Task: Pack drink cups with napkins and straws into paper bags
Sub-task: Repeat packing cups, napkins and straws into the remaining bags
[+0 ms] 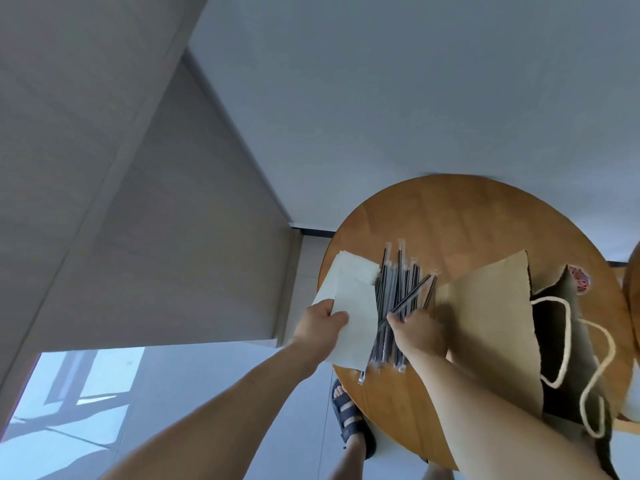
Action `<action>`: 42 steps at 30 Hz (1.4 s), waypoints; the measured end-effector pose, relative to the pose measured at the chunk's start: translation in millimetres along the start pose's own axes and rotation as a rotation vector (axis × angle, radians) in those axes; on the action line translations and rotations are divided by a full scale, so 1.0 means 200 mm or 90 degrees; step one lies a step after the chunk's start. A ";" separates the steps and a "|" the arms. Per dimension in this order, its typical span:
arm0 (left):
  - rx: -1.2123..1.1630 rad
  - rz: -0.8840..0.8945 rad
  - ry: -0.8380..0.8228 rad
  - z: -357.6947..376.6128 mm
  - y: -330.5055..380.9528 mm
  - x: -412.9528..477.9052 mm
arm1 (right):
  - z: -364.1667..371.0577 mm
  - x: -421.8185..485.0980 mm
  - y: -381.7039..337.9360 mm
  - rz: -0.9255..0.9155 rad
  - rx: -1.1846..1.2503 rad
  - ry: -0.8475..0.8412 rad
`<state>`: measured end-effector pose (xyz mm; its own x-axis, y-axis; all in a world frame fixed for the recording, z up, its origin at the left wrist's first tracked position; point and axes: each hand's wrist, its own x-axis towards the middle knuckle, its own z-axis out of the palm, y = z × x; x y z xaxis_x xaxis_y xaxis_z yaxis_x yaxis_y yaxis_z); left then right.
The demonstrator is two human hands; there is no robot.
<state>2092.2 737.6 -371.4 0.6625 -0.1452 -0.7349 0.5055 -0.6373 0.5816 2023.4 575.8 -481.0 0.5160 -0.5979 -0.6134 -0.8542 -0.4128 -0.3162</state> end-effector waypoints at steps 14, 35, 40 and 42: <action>-0.013 0.020 0.009 -0.01 0.00 0.04 | -0.04 0.05 -0.06 0.031 0.051 -0.003; -0.173 0.242 -0.080 -0.04 0.43 -0.52 | -0.83 -0.82 -0.24 -0.280 0.312 0.034; -0.160 0.264 -0.095 -0.02 0.50 -0.59 | -0.92 -0.90 -0.22 -0.268 0.278 0.062; -0.170 0.272 -0.099 -0.02 0.54 -0.60 | -0.98 -0.91 -0.20 -0.251 0.290 0.099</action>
<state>2068.8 688.8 -219.1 0.7602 -0.4738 -0.4445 0.3455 -0.2846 0.8943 1977.1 566.5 -214.8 0.7725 -0.5676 -0.2848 -0.5207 -0.3095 -0.7957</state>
